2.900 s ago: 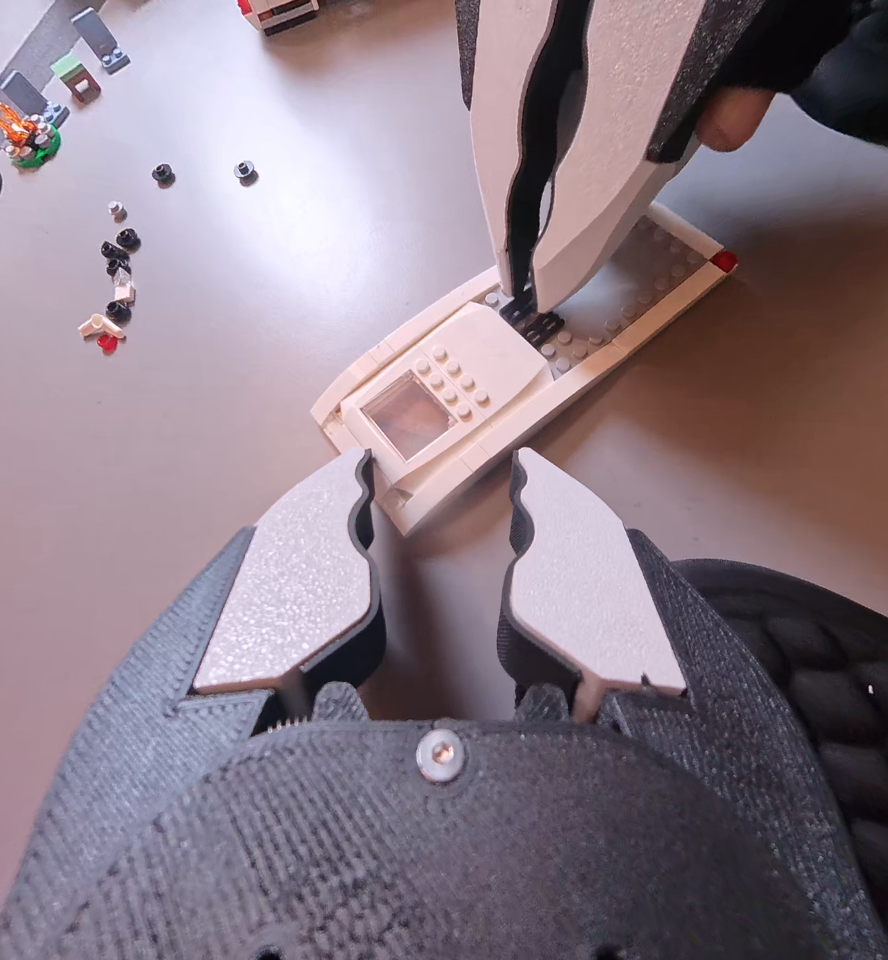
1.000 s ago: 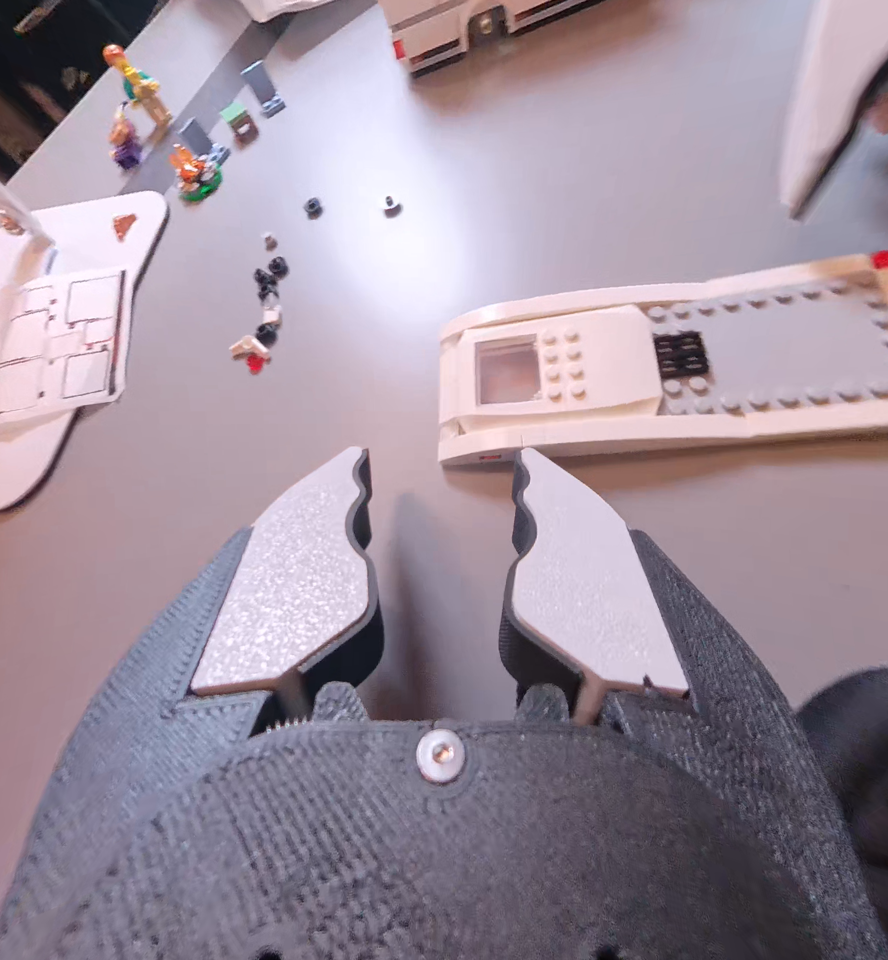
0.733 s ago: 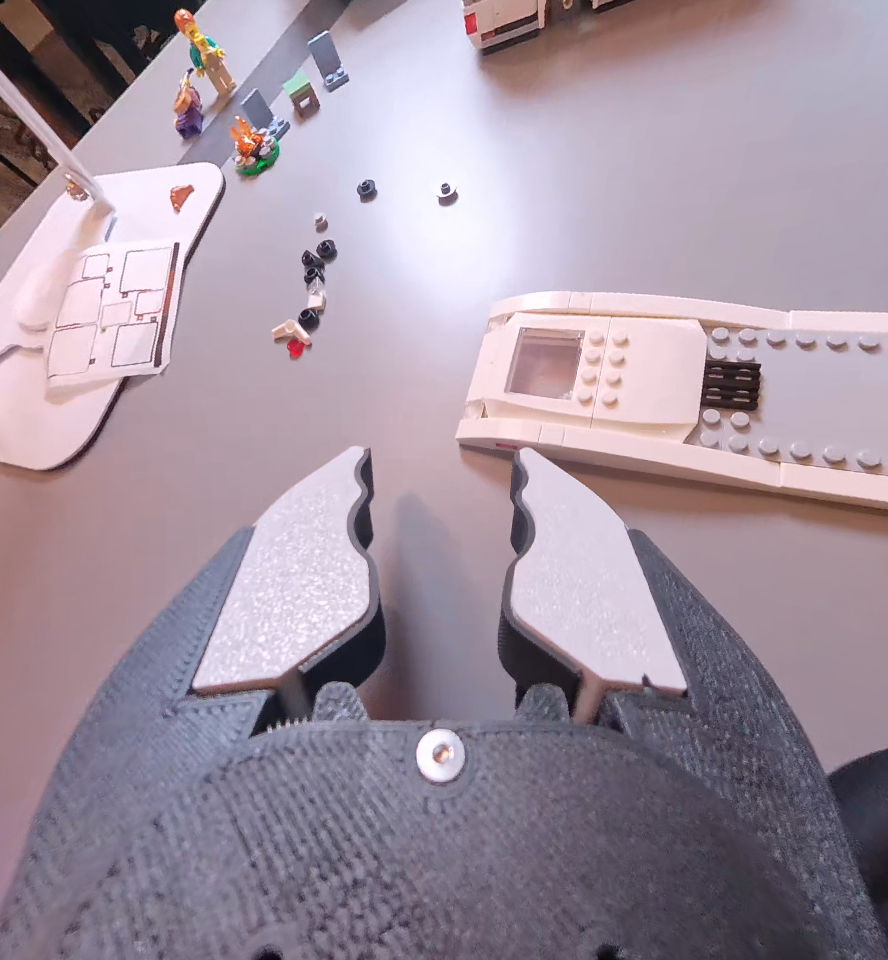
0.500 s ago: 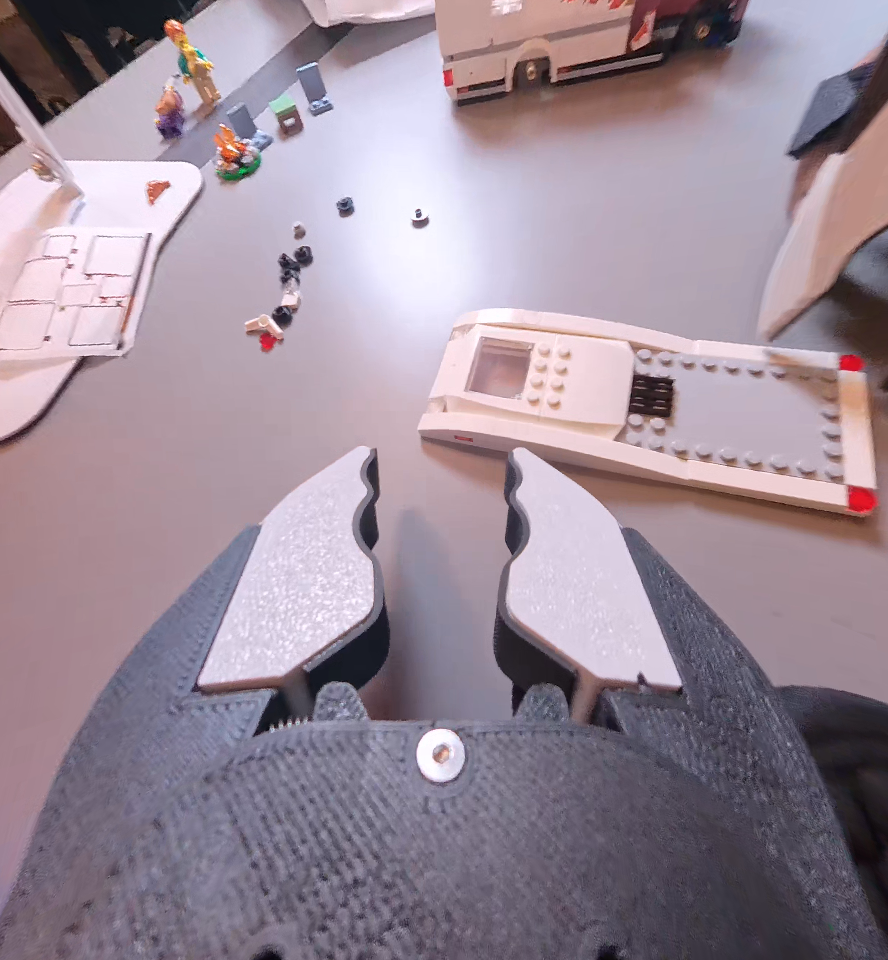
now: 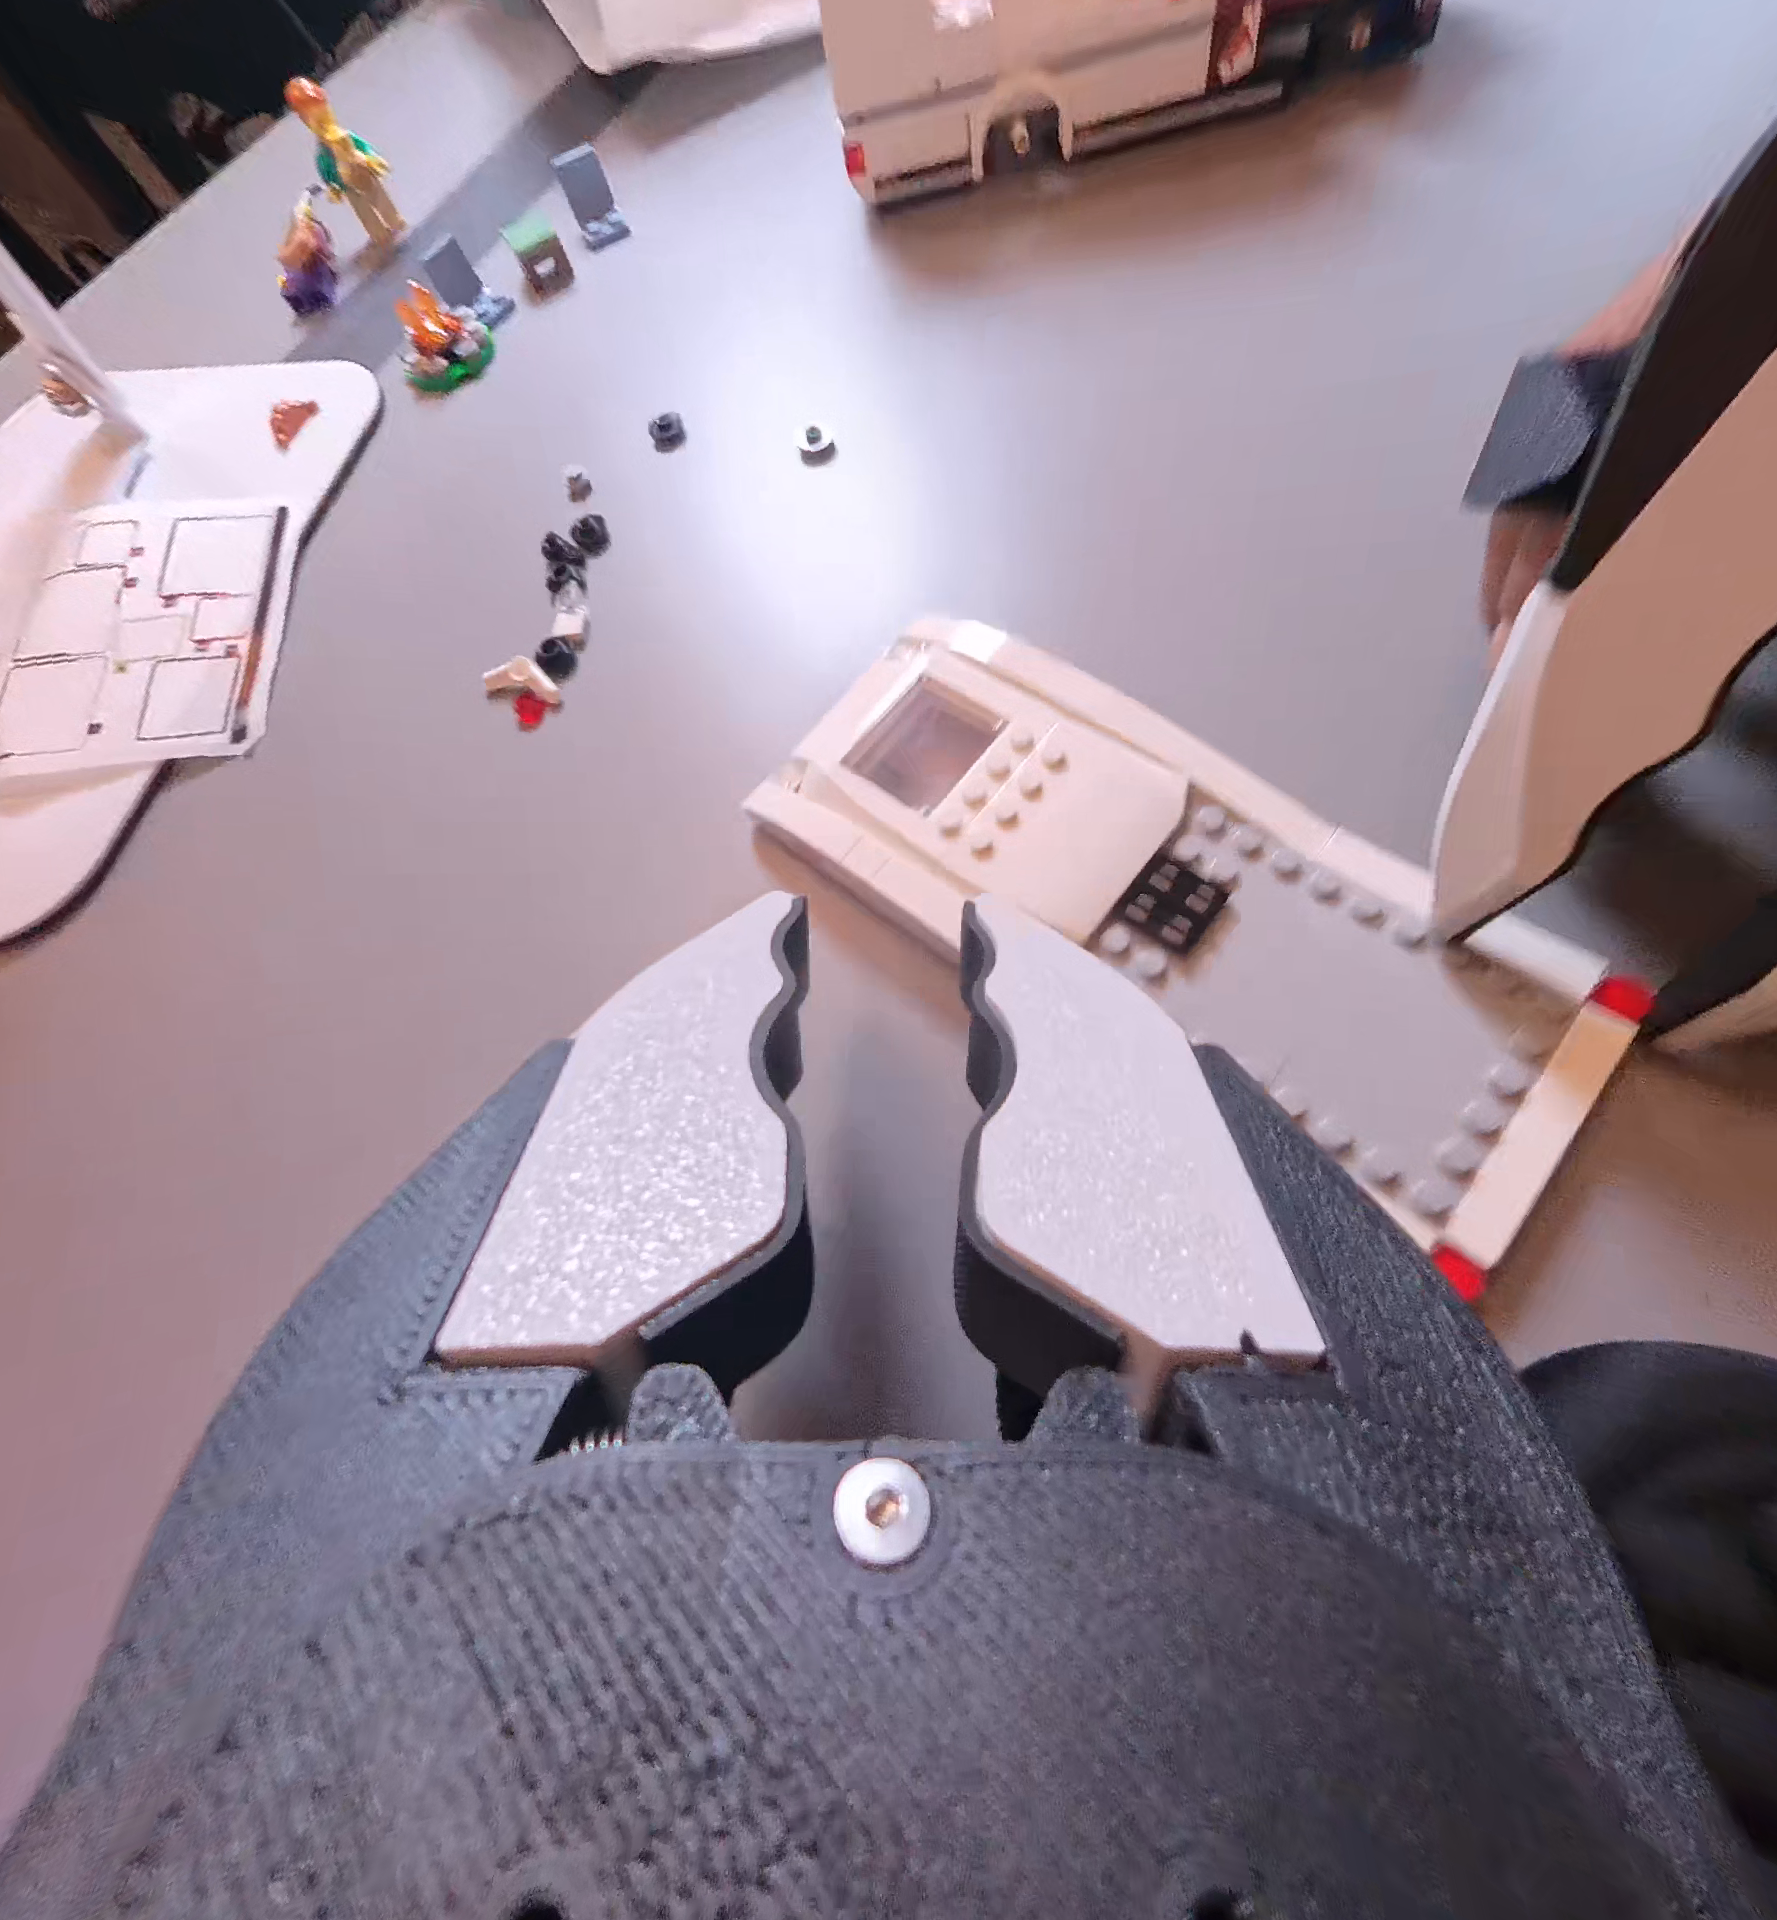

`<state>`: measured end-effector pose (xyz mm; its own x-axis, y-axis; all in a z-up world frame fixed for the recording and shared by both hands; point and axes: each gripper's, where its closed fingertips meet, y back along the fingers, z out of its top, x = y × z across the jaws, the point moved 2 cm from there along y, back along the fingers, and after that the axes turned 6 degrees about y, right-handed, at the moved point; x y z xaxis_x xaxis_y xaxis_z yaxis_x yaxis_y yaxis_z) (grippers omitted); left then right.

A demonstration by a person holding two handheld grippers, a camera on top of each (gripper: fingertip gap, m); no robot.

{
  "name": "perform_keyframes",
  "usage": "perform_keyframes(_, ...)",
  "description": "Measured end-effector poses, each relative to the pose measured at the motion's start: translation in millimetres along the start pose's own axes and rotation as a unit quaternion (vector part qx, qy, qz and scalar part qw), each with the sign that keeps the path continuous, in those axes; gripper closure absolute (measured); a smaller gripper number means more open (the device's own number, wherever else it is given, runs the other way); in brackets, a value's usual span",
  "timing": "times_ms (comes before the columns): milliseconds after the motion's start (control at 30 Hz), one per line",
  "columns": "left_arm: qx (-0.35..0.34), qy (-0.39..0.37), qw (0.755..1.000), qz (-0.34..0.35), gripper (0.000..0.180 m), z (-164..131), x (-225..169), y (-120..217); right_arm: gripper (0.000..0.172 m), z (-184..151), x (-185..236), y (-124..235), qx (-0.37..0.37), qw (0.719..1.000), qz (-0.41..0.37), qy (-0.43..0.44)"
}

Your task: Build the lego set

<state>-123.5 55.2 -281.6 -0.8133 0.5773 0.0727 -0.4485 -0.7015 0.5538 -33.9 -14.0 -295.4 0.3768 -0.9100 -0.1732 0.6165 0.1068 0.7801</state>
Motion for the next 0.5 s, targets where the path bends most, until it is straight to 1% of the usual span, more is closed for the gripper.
perform_keyframes(33, -0.006, 0.011, 1.0, -0.003, 0.15, 1.9, 1.9, 4.3, 0.142, 5.8, -2.6, -4.9, -0.004, 1.0, -0.001, -0.006)
perform_keyframes(100, -0.012, 0.025, 1.0, -0.008, 0.144, 3.4, 4.7, 14.1, 0.14, 18.2, -8.9, -13.7, -0.021, 1.0, -0.004, -0.011)
perform_keyframes(167, -0.012, 0.035, 0.999, -0.013, 0.133, 1.9, 6.8, 25.0, 0.129, 31.8, -10.4, -16.2, -0.059, 0.998, 0.018, -0.012)
perform_keyframes(200, -0.007, 0.044, 0.999, -0.019, 0.128, 0.4, 6.8, 30.7, 0.127, 38.2, -11.3, -12.3, -0.084, 0.996, 0.034, -0.019)
perform_keyframes(267, 0.025, 0.074, 0.996, -0.05, 0.119, -8.3, -0.3, 40.4, 0.126, 43.5, -24.2, 1.8, -0.127, 0.991, 0.034, -0.02)
perform_keyframes(333, 0.074, 0.087, 0.991, -0.075, 0.111, -24.6, -8.8, 43.2, 0.126, 31.0, -52.3, 12.7, -0.123, 0.992, -0.004, -0.004)
perform_keyframes(367, 0.096, 0.081, 0.989, -0.082, 0.111, -32.6, -12.1, 41.7, 0.126, 21.5, -66.8, 15.7, -0.109, 0.994, -0.019, 0.003)
perform_keyframes(433, 0.133, 0.073, 0.981, -0.12, 0.115, -43.1, -22.6, 37.4, 0.126, 7.8, -90.3, 18.6, -0.095, 0.995, -0.031, 0.006)
perform_keyframes(500, 0.122, 0.07, 0.98, -0.137, 0.129, -37.3, -23.2, 32.5, 0.126, -0.7, -101.6, 18.3, -0.083, 0.996, -0.009, 0.007)
